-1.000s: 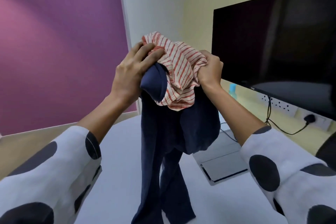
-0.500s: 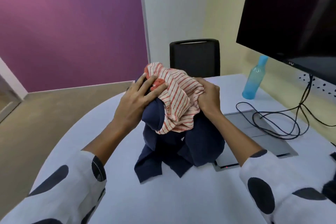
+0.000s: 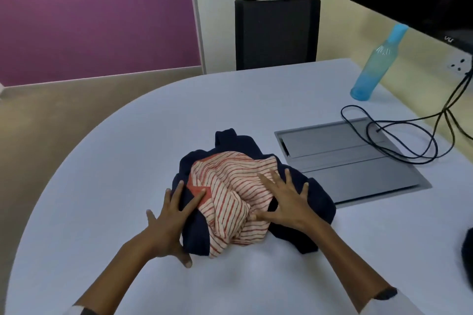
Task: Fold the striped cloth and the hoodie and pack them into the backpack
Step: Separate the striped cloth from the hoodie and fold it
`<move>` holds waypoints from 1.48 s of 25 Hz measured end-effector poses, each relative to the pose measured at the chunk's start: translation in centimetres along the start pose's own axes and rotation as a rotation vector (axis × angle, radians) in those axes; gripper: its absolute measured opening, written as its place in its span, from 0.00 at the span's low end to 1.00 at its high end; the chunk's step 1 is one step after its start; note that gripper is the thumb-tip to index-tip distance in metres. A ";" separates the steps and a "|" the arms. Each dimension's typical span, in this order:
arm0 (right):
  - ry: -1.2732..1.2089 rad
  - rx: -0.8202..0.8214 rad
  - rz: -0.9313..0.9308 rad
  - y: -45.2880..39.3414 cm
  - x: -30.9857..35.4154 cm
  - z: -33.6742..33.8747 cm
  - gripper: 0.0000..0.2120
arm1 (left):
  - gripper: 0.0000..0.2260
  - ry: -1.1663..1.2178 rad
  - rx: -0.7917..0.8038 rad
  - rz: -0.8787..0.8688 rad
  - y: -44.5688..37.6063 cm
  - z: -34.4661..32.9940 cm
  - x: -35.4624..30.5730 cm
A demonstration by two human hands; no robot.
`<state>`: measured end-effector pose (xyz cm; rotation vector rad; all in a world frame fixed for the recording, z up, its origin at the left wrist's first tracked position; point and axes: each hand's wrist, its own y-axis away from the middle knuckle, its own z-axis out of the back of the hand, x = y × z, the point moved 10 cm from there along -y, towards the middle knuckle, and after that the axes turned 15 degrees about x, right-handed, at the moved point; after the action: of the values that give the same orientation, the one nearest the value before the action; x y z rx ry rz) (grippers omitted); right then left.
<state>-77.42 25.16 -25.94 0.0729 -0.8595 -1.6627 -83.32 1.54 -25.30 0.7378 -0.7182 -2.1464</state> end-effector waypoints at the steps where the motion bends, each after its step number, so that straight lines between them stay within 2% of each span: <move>1: 0.033 -0.055 -0.071 0.5 -0.3 -0.2 0.51 | 0.63 0.077 0.033 -0.063 0.2 -0.6 -0.7; 3: 0.012 -0.061 -0.110 0.7 0.1 -2.2 0.53 | 0.61 0.201 0.066 -0.192 0.0 -1.6 -2.8; 4: -0.029 -0.045 -0.091 0.3 0.5 -3.3 0.53 | 0.58 0.196 0.029 -0.217 -0.6 -1.7 -3.6; 7: -0.118 -0.056 -0.024 -1.6 1.7 -4.2 0.53 | 0.50 0.093 -0.113 -0.122 -3.5 -0.6 -3.3; 11: -0.146 -0.059 -0.021 -4.6 2.2 -3.3 0.54 | 0.51 0.028 -0.183 -0.014 -6.2 2.0 -1.2; 16: -0.126 -0.033 -0.101 -9.4 2.0 -1.4 0.55 | 0.52 -0.013 -0.266 -0.027 -9.5 5.4 1.3; 28: -0.014 -0.036 -0.152 -19.7 1.0 5.4 0.56 | 0.50 0.143 -0.407 -0.031 -15.8 11.2 5.5; 32: 0.035 0.010 -0.156 -20.7 0.8 6.4 0.55 | 0.48 0.219 -0.363 -0.063 -16.2 11.4 5.1; 34: 0.026 0.002 -0.125 -19.6 1.6 7.4 0.54 | 0.42 0.458 -0.441 -0.220 -13.7 13.2 4.7; 36: -0.007 -0.036 -0.073 -17.4 2.9 8.5 0.52 | 0.25 0.671 -0.593 -0.340 -9.8 15.3 5.5; 37: -0.034 -0.058 -0.060 -16.9 3.1 8.7 0.51 | 0.17 0.704 -0.647 -0.335 -9.3 15.5 6.4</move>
<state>-96.47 27.19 -28.01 0.0303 -0.8413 -1.7484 -101.90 5.78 -22.91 1.1872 0.4759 -2.0008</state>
